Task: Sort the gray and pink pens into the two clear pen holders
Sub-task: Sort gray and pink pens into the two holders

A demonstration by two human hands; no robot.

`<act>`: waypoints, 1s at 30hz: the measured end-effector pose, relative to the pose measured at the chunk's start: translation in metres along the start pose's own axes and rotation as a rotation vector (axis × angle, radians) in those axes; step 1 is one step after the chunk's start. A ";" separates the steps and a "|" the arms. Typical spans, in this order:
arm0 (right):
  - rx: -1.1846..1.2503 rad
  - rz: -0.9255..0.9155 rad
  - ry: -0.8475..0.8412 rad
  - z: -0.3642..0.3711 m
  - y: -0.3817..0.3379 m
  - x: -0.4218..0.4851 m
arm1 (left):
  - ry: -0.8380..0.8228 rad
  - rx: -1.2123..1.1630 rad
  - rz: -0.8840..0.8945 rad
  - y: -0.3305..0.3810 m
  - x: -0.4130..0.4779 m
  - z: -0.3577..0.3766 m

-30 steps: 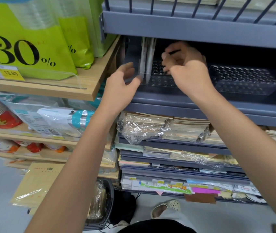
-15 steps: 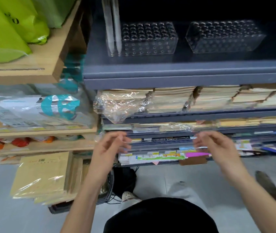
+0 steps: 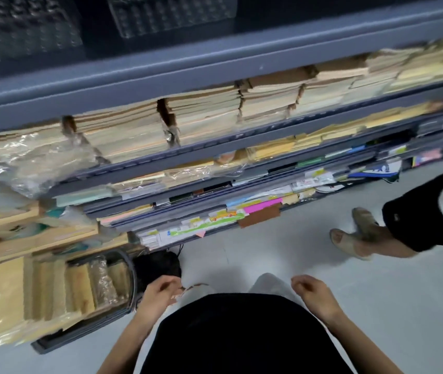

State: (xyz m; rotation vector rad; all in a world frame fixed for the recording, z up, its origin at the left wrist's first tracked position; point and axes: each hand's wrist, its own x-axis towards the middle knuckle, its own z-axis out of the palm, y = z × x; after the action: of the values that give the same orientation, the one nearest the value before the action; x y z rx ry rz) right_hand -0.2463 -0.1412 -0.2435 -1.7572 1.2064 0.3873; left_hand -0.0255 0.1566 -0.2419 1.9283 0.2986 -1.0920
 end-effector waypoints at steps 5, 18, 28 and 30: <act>0.008 -0.068 0.014 -0.072 0.026 0.010 | 0.020 -0.025 0.029 0.031 -0.016 0.084; 0.241 -0.558 0.219 -0.269 -0.069 0.041 | 0.056 0.126 0.579 0.232 -0.075 0.200; -0.051 -1.096 0.594 -0.389 -0.244 0.082 | 0.379 0.259 1.239 0.458 -0.121 0.228; -0.177 -1.094 0.615 -0.401 -0.263 0.099 | 0.474 0.434 1.229 0.493 -0.099 0.236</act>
State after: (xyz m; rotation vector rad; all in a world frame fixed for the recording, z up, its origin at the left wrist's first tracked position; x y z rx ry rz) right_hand -0.0704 -0.5076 0.0292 -2.4760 0.4114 -0.7527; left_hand 0.0619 -0.2983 0.0637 2.1405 -0.8564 0.1402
